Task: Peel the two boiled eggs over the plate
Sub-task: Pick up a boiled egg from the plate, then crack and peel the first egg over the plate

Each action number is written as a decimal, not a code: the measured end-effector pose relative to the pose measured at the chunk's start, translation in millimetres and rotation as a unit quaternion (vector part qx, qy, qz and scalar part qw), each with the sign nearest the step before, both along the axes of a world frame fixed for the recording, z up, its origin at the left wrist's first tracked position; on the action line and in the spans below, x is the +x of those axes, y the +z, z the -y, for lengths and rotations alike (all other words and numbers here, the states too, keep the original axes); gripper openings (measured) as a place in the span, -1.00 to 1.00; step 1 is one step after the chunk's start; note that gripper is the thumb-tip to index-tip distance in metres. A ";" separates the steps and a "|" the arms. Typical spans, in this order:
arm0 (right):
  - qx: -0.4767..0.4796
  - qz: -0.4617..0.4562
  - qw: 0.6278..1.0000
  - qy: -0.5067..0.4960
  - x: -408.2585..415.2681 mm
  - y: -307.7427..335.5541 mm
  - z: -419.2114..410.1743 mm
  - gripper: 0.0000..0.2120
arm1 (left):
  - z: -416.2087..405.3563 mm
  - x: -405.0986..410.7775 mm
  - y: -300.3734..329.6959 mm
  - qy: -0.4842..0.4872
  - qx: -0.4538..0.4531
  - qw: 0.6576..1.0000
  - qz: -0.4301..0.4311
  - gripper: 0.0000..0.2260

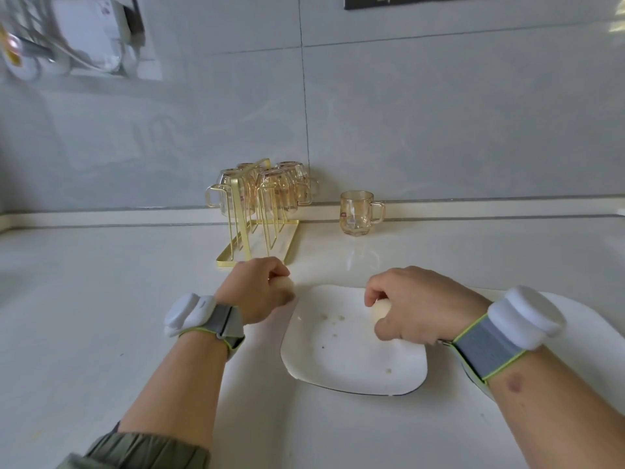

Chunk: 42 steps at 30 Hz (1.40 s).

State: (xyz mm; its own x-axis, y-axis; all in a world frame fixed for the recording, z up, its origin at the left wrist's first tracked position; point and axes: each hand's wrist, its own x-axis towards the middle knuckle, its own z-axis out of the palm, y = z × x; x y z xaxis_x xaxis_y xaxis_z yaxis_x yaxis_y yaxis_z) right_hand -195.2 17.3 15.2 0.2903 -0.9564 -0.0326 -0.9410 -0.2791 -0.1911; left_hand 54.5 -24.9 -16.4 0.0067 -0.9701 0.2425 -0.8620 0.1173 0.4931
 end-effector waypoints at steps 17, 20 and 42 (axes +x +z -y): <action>-0.004 -0.027 0.998 0.059 21.0 -9.8 -7.0 -0.48 | -3.5 -39.0 2.6 -0.137 -0.012 0.944 -0.301 -0.81; 0.003 -0.021 0.998 0.065 20.6 -8.6 -6.8 -0.48 | -2.7 -39.7 2.6 -0.133 0.009 0.931 -0.339 -0.82; 0.005 0.393 0.910 0.131 1.7 18.6 -4.5 -0.76 | -30.2 -60.4 26.7 -0.290 0.111 0.794 -0.522 -0.66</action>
